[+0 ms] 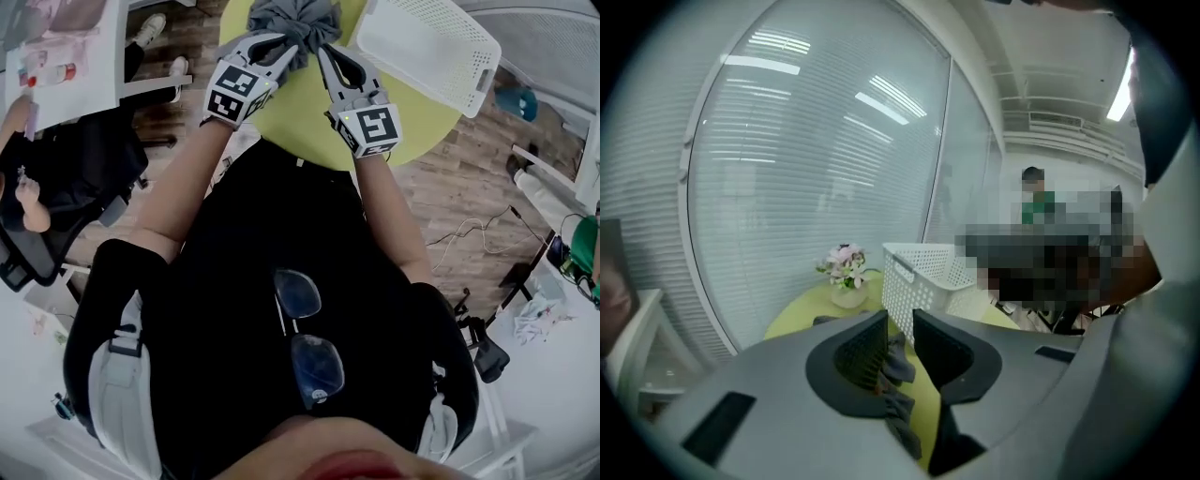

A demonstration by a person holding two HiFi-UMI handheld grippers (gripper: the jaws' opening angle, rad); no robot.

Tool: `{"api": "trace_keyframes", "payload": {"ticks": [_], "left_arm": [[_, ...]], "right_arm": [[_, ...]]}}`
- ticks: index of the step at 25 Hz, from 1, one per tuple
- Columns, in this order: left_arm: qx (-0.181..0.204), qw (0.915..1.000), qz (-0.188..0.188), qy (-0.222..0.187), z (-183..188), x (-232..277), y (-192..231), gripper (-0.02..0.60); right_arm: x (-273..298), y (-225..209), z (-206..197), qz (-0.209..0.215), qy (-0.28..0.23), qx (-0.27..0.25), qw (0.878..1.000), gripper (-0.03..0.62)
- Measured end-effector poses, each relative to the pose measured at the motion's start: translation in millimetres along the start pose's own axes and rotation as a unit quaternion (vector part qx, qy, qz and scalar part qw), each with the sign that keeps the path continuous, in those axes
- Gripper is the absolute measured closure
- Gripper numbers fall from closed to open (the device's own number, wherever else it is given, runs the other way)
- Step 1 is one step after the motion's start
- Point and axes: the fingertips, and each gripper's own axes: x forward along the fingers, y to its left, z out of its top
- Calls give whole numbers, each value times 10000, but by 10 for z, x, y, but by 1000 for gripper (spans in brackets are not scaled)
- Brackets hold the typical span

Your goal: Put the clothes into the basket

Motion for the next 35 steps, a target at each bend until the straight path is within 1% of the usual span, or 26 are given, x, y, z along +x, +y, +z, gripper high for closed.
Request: {"api": "trace_keyframes", "payload": {"ticks": [2,4,7,9,12,15,17,23,28,32,35], "left_arm": [[-125,9996,110,240,-132,138,114,459],[-246,9985,233,436,-251,263,215,426],[-470,9944,405,856,-493,447,353,370],[-669,9885,513,1253,-703,571,444,311],[-938,9782,641,1738,-916,731,570,250],[-1228,9685,586,2084,-1012,894,613,193],[-1282,9630,573,2301,-1086,997,639,158],[-1256,9485,879,2772,-1319,1252,852,115],[-1289,9352,1049,3127,-1580,1367,972,109],[-1359,9291,1105,3256,-1665,1426,1039,104],[-1288,9270,1162,3325,-1739,1467,1057,103]], "right_arm": [[81,-44,-80,-23,98,-57,9999,568],[136,-98,-135,-73,143,-68,9998,568],[176,-154,-212,-73,204,26,9998,568],[175,-168,-281,-42,278,71,9996,568],[145,-200,-382,-1,375,172,9991,568],[112,-253,-491,34,539,221,9983,568],[93,-288,-549,31,634,230,9977,568],[26,-414,-612,35,703,318,9970,568],[-45,-500,-653,-16,730,416,9965,568],[-100,-529,-664,-71,738,444,9963,568],[-165,-563,-681,-164,728,490,9960,568]]}}
